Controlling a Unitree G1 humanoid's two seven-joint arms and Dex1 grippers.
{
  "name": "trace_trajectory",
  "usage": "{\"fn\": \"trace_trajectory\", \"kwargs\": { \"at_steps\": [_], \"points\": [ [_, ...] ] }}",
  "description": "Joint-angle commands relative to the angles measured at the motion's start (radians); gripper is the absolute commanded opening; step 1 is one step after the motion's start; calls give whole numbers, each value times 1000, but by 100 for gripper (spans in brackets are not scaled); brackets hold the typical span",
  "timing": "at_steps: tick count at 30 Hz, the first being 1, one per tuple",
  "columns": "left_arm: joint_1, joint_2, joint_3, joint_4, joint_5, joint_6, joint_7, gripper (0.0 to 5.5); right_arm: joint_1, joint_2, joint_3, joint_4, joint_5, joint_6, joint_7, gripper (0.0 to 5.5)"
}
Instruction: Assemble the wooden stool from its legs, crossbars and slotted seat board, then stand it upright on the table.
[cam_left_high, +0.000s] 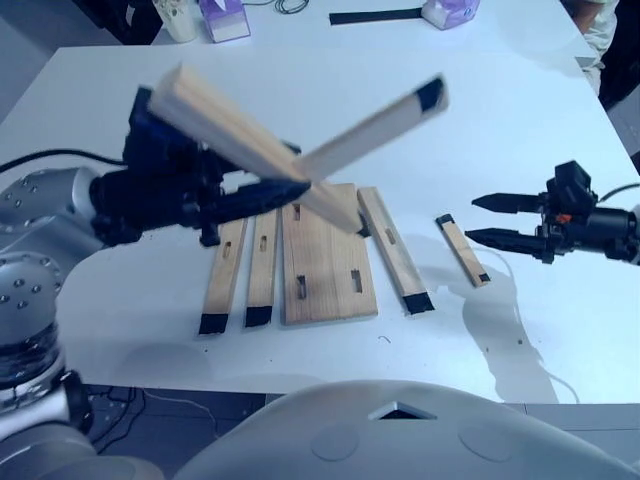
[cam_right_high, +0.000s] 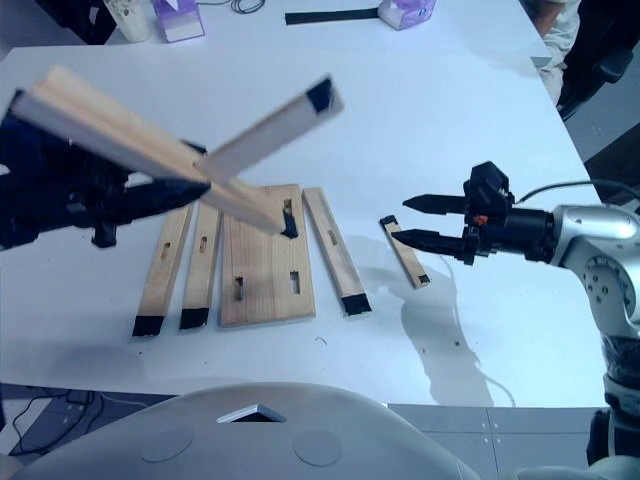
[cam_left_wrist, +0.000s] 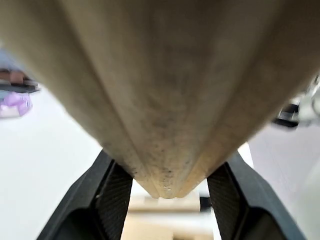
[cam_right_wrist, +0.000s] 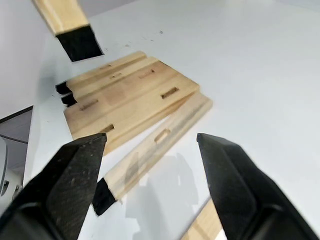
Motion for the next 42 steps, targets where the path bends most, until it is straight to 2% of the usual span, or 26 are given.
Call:
{"fn": "trace_trajectory", "kwargs": {
  "at_steps": [1,7,13,42],
  "points": [
    [168,69,-21,1,244,-162,-187,209,90,25,-49,-83,-14,-14,-58,333],
    [270,45,-59,68,396,-300,-278,209,117,38,-33,-101,-46,-38,-84,333],
    [293,48,-69,86,419,-342,-297,209,123,36,-21,-100,-68,-58,-86,333],
    [208,92,-41,26,313,-256,-311,209,143,76,-16,-127,-78,-85,-149,333]
  ]
}}
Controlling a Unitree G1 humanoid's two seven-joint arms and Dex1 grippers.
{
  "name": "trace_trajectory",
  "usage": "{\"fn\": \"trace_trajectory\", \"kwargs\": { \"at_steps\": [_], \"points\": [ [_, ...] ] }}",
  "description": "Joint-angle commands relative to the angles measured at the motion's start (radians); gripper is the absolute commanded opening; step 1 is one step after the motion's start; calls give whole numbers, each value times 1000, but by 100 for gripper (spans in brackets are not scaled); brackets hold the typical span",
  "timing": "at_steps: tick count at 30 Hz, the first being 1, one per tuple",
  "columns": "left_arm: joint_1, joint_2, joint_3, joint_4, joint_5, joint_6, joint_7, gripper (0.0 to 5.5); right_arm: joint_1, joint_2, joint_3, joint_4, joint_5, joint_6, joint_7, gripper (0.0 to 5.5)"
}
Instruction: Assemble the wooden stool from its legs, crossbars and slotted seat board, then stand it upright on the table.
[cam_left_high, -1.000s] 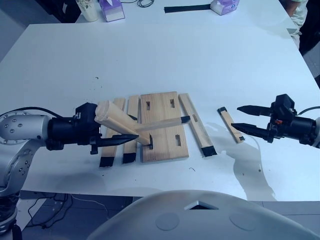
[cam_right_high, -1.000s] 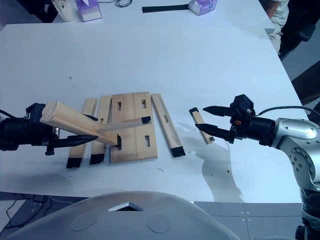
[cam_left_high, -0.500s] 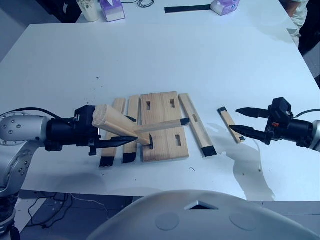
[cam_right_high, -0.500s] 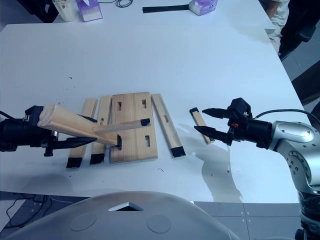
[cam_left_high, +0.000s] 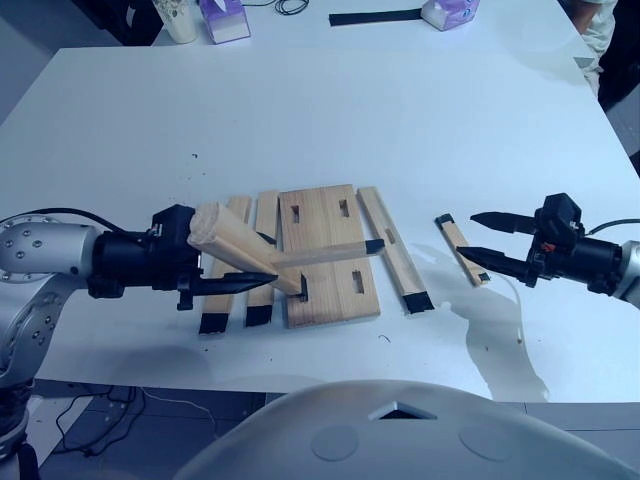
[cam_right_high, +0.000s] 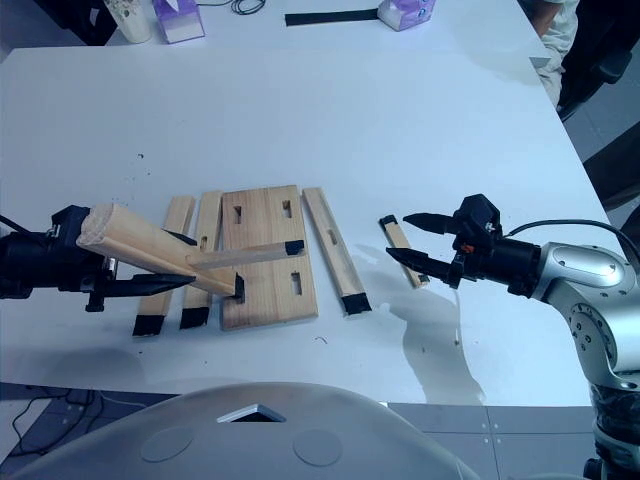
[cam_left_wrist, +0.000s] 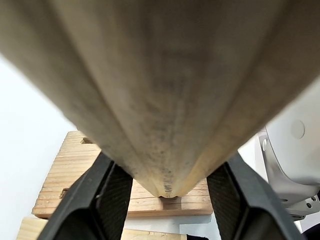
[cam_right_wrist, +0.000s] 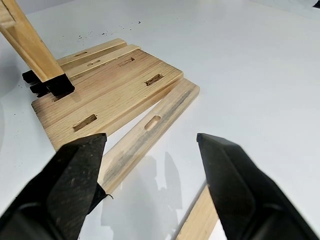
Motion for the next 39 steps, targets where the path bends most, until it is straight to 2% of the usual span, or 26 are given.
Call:
{"fn": "trace_trajectory", "kwargs": {
  "at_steps": [1,20,32,39],
  "points": [
    [-12,15,3,-24,-13,13,-3,209,3,0,2,-12,-10,-7,-7,333],
    [85,23,-41,-2,130,-66,-38,209,6,8,26,-20,-17,-18,-22,333],
    [94,-12,-201,82,345,-221,68,209,-63,-2,57,12,-21,-17,-9,333],
    [36,-18,-286,145,332,-206,101,209,-94,1,89,21,-35,-15,-6,333]
  ]
}}
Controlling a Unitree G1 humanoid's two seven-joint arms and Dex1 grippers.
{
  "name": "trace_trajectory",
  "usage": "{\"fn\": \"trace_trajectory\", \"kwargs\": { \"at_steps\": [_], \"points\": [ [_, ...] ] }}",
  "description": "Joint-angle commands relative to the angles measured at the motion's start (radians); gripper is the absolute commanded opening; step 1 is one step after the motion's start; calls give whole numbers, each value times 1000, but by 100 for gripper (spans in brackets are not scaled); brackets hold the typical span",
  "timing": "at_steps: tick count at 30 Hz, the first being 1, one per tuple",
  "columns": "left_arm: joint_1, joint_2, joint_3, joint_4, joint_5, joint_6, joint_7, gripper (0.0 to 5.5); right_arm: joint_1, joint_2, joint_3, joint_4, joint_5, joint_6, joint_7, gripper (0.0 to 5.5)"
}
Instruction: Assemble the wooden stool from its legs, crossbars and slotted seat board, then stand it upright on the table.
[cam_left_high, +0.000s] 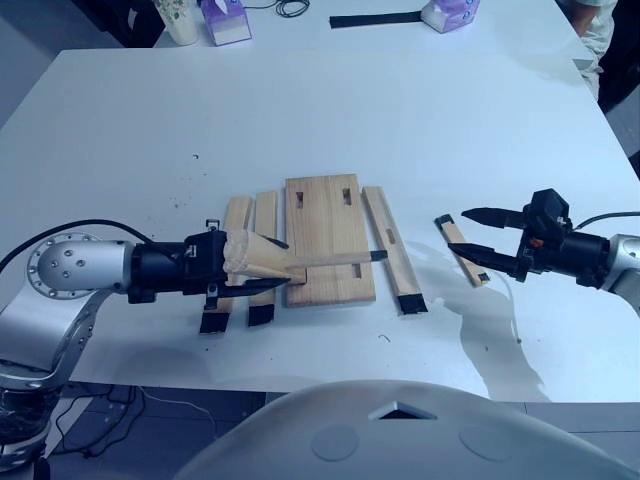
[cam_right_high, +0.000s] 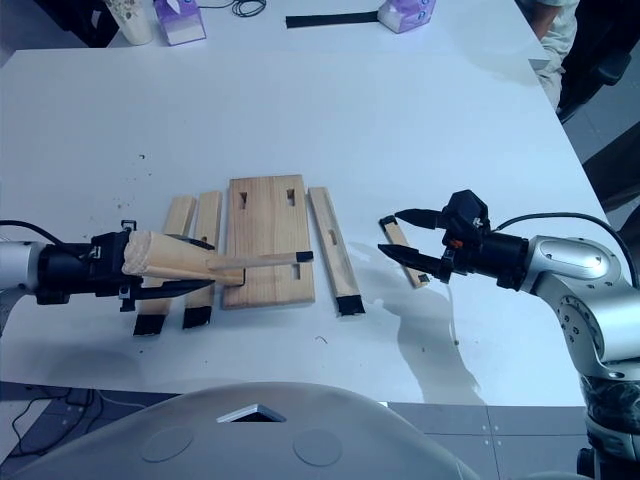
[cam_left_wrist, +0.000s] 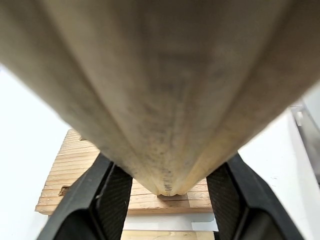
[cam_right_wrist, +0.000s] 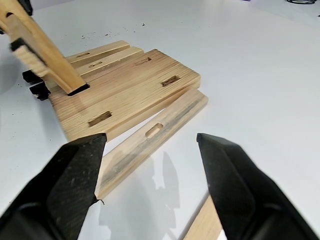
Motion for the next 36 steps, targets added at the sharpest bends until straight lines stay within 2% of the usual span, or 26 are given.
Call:
{"fn": "trace_trajectory", "kwargs": {
  "at_steps": [1,9,15,16,18,24,31,33,36],
  "points": [
    [-19,20,-97,93,89,84,8,209,-36,-3,22,8,-11,-1,2,333],
    [-228,16,-177,229,67,95,-62,209,-57,-6,46,19,-20,1,7,333],
    [-282,0,-232,284,105,124,-29,209,-65,-4,57,24,-25,0,8,333],
    [-286,-6,-237,292,110,126,-15,243,-66,-4,59,24,-26,-1,8,333],
    [-288,-14,-232,295,114,134,1,270,-66,-5,60,24,-25,-2,7,333],
    [-296,-48,-129,305,82,180,58,347,-51,-5,51,19,-23,-2,1,333],
    [-134,24,32,210,41,256,49,350,45,9,-6,-35,-13,-4,-33,333],
    [-47,36,98,164,44,313,86,350,112,21,-51,-71,-8,-6,-54,333],
    [52,-15,213,44,0,497,236,350,209,44,-129,-120,0,-4,-81,333]
  ]
}}
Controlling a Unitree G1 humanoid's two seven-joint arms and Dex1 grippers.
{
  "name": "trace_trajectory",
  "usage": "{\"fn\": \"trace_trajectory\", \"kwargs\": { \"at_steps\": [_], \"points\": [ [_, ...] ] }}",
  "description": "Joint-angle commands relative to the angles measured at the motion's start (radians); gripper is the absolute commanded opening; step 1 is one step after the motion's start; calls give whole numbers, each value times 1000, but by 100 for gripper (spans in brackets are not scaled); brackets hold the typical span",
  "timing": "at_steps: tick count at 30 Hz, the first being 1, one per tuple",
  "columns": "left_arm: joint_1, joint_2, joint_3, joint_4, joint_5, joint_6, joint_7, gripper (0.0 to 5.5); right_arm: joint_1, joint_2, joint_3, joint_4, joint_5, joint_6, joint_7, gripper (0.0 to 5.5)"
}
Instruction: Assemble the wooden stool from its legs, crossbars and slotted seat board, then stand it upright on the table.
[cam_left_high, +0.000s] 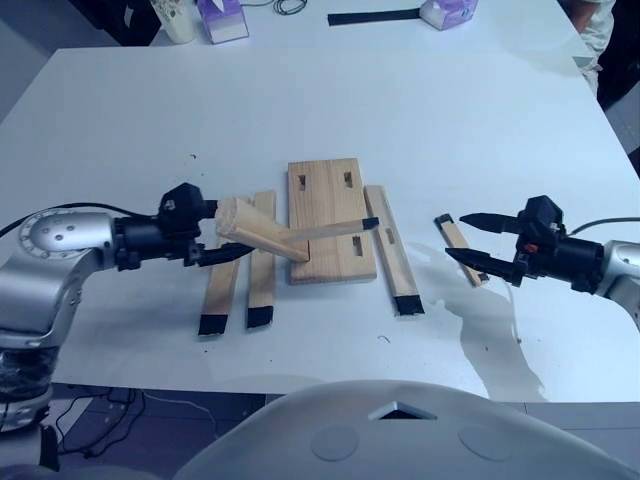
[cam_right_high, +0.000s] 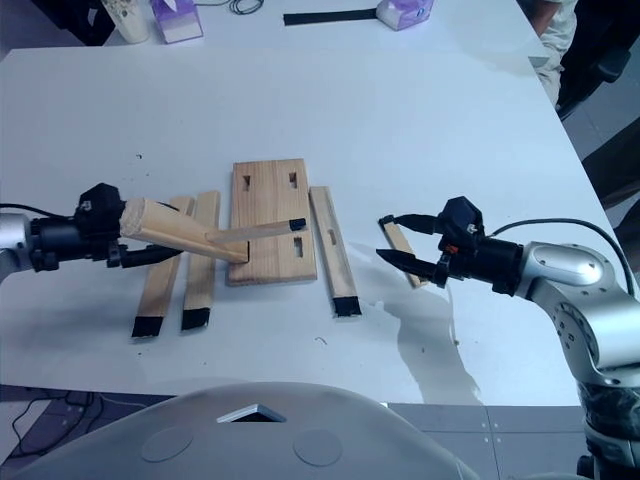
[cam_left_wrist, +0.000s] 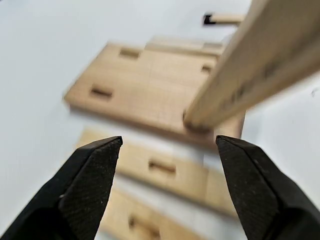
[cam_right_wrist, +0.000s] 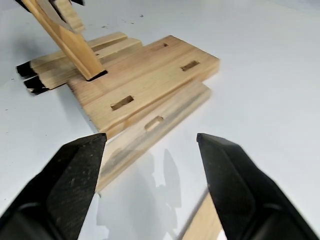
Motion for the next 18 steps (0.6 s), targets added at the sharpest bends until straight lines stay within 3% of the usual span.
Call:
{"fn": "trace_trajectory", "kwargs": {
  "at_steps": [1,7,14,18],
  "points": [
    [110,-63,145,-165,-66,255,199,350,121,34,-107,-72,13,-4,-38,333],
    [178,-181,205,-337,-150,618,453,432,182,64,-148,-100,4,-10,-70,333],
    [178,-361,247,-434,-153,831,671,436,164,60,-134,-95,3,-8,-81,333],
    [240,-427,216,-415,-109,838,730,436,144,55,-123,-87,3,-6,-79,333]
  ]
}}
